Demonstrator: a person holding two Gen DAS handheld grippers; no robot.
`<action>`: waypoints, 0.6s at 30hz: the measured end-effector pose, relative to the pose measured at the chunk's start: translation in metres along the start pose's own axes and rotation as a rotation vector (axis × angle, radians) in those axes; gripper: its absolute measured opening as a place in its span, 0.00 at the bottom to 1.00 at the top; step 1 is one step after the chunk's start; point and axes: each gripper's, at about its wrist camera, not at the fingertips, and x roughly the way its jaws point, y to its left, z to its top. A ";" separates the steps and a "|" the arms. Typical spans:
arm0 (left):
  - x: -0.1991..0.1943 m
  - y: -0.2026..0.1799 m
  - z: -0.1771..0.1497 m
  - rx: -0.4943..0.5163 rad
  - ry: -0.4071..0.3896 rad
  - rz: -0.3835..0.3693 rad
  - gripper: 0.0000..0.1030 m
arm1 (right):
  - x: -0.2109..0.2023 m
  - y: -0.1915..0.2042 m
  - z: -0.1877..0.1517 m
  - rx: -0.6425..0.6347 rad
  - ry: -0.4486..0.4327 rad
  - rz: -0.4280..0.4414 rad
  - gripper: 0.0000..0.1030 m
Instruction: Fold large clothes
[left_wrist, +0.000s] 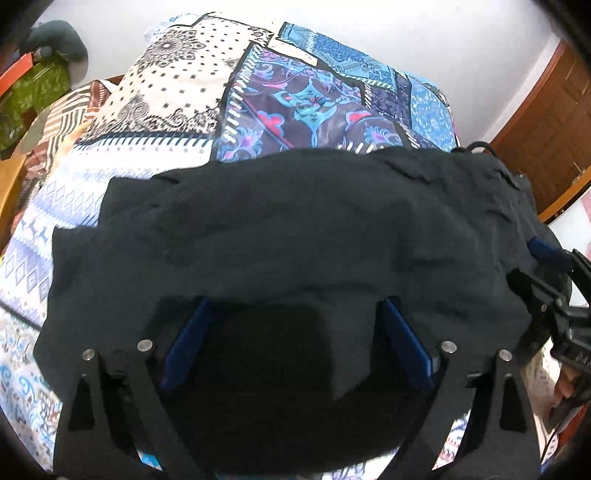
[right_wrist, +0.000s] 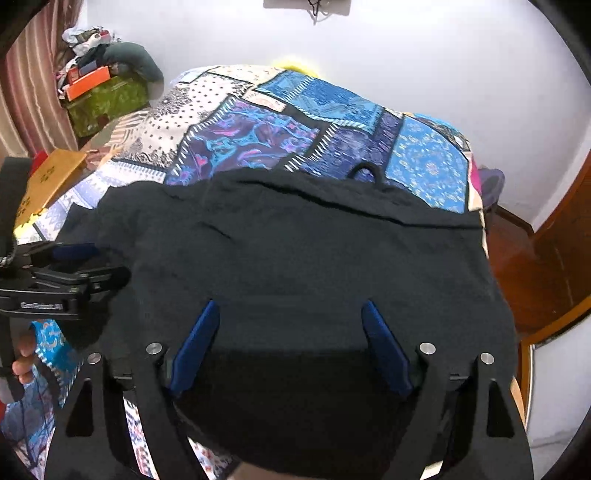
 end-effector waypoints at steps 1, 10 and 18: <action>-0.003 0.001 -0.004 0.001 0.001 0.008 0.91 | 0.000 -0.003 -0.001 0.003 0.006 -0.006 0.76; -0.026 0.015 -0.032 -0.001 0.001 0.091 0.90 | -0.023 -0.014 -0.019 -0.004 0.033 -0.084 0.76; -0.055 0.041 -0.053 -0.091 -0.021 0.129 0.90 | -0.041 -0.009 -0.032 0.021 0.058 -0.079 0.77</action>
